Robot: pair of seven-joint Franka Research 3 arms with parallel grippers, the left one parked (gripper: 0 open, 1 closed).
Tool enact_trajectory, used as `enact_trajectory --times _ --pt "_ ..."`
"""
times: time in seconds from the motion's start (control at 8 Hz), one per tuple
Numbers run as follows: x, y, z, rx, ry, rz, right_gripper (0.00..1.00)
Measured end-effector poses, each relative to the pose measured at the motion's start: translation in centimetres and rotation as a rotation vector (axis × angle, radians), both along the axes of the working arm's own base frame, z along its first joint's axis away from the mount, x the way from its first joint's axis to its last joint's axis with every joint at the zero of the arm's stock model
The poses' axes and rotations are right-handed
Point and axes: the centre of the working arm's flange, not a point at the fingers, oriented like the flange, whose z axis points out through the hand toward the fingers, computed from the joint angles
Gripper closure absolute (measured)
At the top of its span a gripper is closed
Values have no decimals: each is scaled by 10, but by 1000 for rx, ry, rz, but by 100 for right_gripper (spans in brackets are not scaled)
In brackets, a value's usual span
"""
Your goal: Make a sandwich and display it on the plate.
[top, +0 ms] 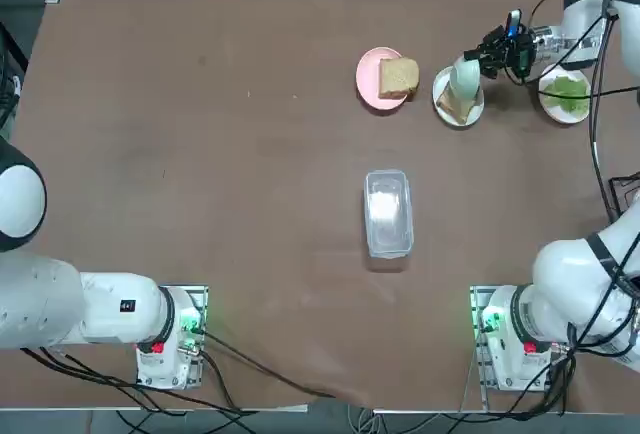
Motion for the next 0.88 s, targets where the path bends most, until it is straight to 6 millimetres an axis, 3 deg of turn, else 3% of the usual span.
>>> enact_trajectory --times 0.88 --pt "-6 0 -6 125 -59 -15 95"
